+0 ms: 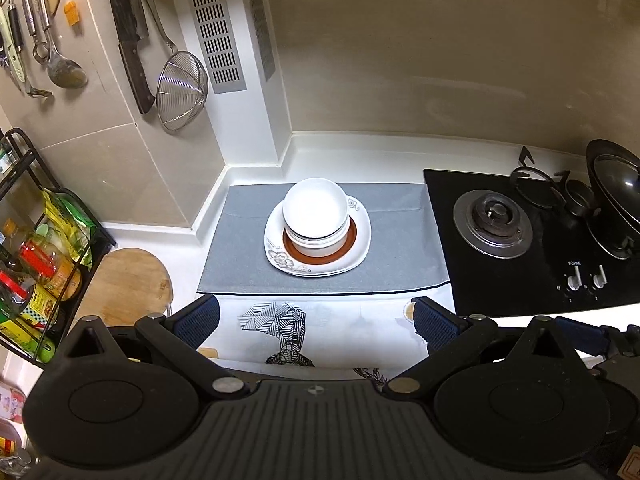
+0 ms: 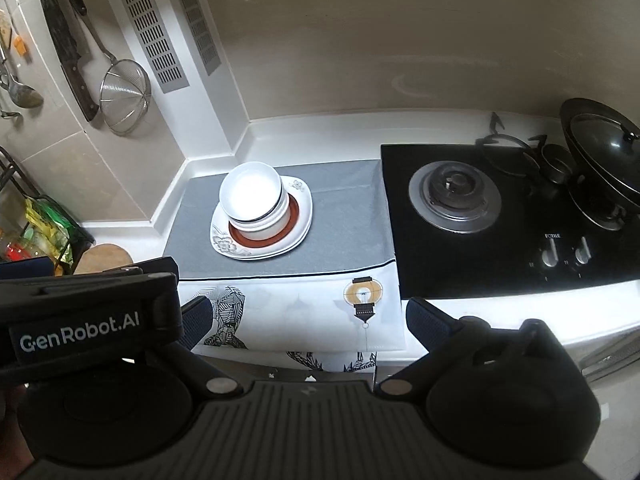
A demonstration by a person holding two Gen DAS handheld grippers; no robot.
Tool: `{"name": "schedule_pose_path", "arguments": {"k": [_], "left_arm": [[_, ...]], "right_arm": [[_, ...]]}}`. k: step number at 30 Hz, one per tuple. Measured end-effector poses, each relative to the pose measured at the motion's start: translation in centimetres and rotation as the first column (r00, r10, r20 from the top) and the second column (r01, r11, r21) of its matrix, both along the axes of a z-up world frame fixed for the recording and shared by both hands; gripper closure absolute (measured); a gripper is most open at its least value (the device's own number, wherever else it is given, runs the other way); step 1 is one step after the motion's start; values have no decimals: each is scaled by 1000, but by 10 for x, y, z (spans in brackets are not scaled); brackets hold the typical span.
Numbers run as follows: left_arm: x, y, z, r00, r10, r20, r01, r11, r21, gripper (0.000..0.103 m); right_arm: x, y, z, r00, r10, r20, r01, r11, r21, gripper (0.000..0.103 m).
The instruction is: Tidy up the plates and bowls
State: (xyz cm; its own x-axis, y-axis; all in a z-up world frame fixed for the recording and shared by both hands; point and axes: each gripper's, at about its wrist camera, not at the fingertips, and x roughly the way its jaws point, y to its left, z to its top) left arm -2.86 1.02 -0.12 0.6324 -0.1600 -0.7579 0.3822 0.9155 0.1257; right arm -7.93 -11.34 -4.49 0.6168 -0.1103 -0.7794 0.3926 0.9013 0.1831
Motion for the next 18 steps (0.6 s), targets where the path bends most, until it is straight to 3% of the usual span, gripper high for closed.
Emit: {"name": "schedule_pose_path", "arguments": {"k": [18], "left_arm": [[-15, -8, -13, 995, -96, -13, 97, 994, 54, 0]], "right_arm": [[-31, 0, -18, 995, -97, -8, 98, 994, 45, 1]]}}
